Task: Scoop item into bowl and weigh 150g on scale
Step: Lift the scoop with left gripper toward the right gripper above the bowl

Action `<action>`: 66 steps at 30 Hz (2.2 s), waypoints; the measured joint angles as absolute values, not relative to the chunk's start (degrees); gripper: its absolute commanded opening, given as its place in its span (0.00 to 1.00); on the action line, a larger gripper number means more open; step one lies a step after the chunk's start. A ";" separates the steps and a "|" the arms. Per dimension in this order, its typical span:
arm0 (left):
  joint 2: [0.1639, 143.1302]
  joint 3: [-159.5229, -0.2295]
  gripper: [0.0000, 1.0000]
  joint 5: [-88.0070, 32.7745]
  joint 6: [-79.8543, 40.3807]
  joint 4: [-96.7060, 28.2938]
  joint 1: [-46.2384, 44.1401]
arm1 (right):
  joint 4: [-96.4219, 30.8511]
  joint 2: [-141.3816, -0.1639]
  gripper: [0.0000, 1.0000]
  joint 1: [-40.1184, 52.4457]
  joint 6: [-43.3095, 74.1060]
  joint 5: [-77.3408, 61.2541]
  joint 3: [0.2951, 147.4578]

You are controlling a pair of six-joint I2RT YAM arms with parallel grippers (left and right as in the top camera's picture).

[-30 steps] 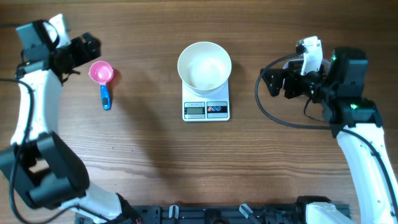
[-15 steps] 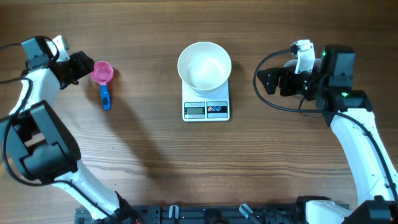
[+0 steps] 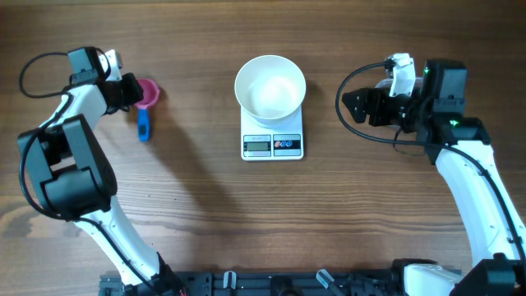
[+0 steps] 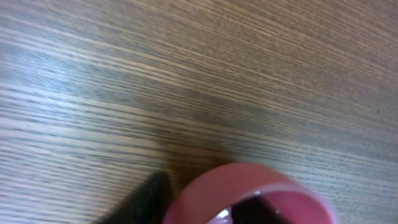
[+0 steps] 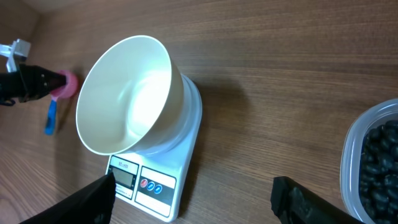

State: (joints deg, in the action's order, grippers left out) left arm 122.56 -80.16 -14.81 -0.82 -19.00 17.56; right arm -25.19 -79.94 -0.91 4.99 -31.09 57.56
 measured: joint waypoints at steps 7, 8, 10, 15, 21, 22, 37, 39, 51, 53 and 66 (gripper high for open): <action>122.43 -80.20 0.04 -14.37 -4.84 -16.88 17.41 | -19.20 -79.94 0.57 -0.91 11.97 -31.09 57.60; 121.82 -80.20 0.04 -14.37 -6.92 -16.03 17.41 | -17.78 -79.94 0.57 -0.91 13.41 -31.35 57.60; 119.44 -80.20 0.04 -14.22 -11.66 -14.52 17.41 | -15.73 -79.94 0.56 -0.91 15.42 -32.51 57.60; 107.68 -80.23 0.04 -15.62 -25.80 -13.28 17.12 | -11.14 -79.94 0.52 -0.89 19.09 -37.15 57.60; 98.96 -81.30 0.04 -20.58 -45.21 -14.09 11.03 | -4.86 -79.94 0.52 2.15 25.02 -40.16 57.60; 98.98 -81.34 0.04 -20.95 -47.57 -14.55 9.80 | -3.88 -79.94 0.52 3.20 25.91 -40.53 57.60; 99.72 -81.10 0.04 -16.82 -75.46 -22.06 -10.26 | 5.50 -79.96 0.53 19.14 31.07 -31.62 57.60; 99.72 -81.10 0.04 -14.76 -76.01 -23.68 -11.77 | 6.00 -79.94 0.53 19.86 31.07 -31.00 57.60; 99.74 -81.06 0.04 -10.52 -71.16 -25.80 -15.38 | 6.15 -79.99 0.53 22.00 31.07 -29.69 57.60; 99.74 -81.06 0.04 -10.74 -70.48 -25.78 -15.38 | 5.43 -80.20 0.53 22.09 31.07 -29.67 57.60; 99.74 -81.06 0.04 -12.01 -69.06 -26.24 -18.37 | 5.26 -84.31 0.52 22.09 31.70 -29.26 57.60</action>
State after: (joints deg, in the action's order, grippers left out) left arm 99.74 -81.06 -12.01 -69.06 -26.24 -18.37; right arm 5.26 -84.31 22.09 31.70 -29.26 57.60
